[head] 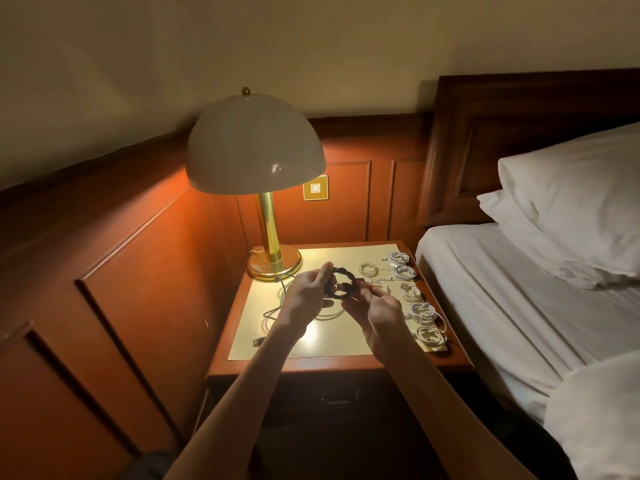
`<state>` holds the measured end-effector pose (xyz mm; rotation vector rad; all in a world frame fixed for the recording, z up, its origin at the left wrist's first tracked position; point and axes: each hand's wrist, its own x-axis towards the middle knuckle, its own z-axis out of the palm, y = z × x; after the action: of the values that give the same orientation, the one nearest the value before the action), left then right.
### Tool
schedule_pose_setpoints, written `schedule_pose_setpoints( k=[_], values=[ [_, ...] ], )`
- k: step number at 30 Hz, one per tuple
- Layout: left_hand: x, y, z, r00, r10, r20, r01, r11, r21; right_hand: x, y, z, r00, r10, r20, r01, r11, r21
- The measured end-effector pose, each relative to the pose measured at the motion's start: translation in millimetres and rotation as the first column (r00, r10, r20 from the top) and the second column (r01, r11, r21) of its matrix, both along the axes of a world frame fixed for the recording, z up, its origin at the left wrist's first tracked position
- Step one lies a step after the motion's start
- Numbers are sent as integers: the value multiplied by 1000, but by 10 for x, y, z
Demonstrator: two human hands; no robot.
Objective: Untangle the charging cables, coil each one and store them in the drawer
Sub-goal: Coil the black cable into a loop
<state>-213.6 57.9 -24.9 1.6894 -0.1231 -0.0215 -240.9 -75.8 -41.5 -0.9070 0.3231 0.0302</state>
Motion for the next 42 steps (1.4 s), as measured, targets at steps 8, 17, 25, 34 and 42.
schedule_pose_setpoints(
  k=[8, 17, 25, 34, 42],
  values=[
    [3, -86, -128, 971, 153, 186, -181, 972, 148, -5, -14, 87, 969, 207, -135, -166, 949, 267],
    [76, -53, -122, 996, 51, 75, -54, 997, 49, 8, 17, 172, 963, 268, -33, -258, 950, 173],
    [183, -51, 19, 875, 51, -481, -62, 998, -7, -68, -24, 152, 959, 263, -108, -282, 823, -494],
    [394, -259, -88, 914, 225, -338, -225, 973, 41, -38, 47, 59, 962, 256, -97, -202, 425, -882],
    [608, -318, -147, 930, 357, -86, -298, 871, 391, -109, 49, 27, 953, 302, -38, -241, 673, -700]
  ],
)
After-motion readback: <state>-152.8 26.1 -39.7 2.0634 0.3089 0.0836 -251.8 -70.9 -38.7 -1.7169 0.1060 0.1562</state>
